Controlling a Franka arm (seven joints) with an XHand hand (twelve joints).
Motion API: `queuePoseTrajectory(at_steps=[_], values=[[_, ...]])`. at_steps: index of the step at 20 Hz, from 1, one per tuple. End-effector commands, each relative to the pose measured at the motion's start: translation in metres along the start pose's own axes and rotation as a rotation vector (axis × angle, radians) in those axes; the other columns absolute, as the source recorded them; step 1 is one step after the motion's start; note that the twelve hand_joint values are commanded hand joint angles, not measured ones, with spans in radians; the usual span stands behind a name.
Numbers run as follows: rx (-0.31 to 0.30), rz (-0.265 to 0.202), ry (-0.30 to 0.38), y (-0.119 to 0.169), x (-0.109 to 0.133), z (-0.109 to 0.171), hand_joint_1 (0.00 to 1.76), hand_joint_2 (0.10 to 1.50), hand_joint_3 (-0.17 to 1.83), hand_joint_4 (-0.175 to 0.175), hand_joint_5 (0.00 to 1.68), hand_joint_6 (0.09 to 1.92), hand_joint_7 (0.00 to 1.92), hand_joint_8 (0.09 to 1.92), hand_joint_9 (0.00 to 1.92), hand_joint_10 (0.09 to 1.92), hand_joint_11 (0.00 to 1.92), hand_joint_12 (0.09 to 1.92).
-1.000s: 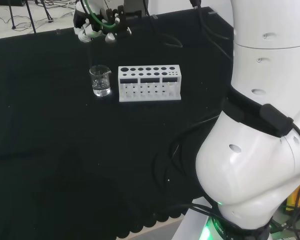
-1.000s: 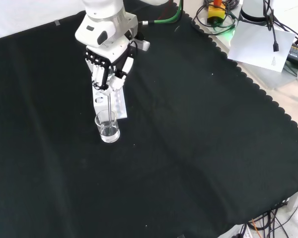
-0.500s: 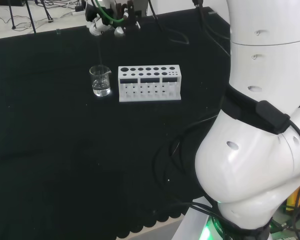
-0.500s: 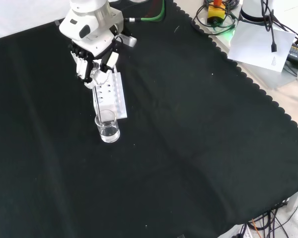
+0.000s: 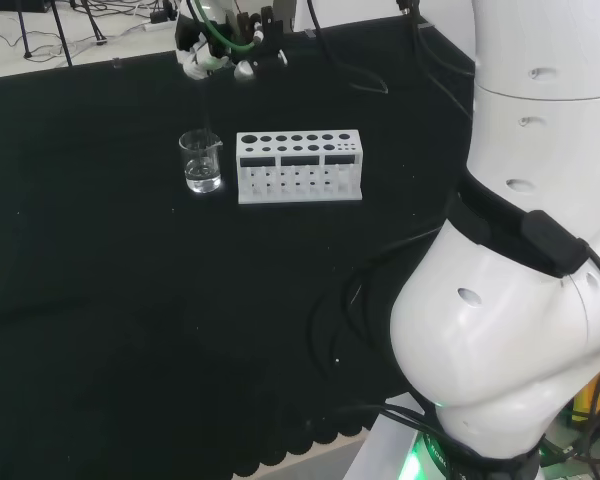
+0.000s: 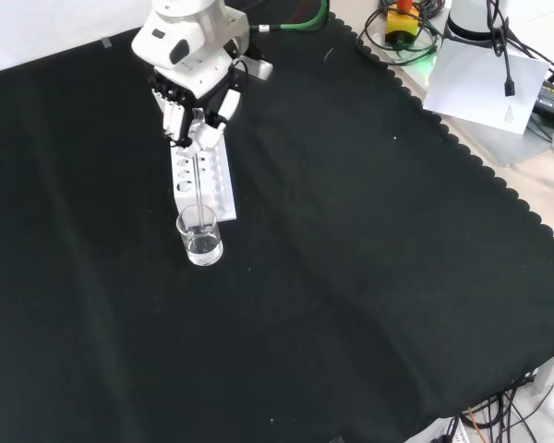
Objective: Stir in the beaker to the left of the white test tube rack with the glass rod.
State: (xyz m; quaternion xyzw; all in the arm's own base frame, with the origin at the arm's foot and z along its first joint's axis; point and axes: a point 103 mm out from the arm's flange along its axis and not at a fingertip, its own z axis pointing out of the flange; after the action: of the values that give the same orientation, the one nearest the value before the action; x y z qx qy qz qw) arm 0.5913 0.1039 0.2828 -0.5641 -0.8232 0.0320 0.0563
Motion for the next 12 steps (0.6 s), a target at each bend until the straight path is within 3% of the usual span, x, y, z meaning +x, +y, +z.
queuePoseTrajectory(at_steps=[1,12], values=[[0.0,-0.022,0.003,0.01,0.013,0.003,1.27,1.14,0.0,-0.175,0.94,0.75,0.97,1.33,1.56,0.99,1.58,0.83],[-0.006,-0.026,0.003,0.023,0.004,0.008,1.27,1.14,0.0,-0.175,0.94,0.75,0.97,1.33,1.56,0.99,1.58,0.83]])
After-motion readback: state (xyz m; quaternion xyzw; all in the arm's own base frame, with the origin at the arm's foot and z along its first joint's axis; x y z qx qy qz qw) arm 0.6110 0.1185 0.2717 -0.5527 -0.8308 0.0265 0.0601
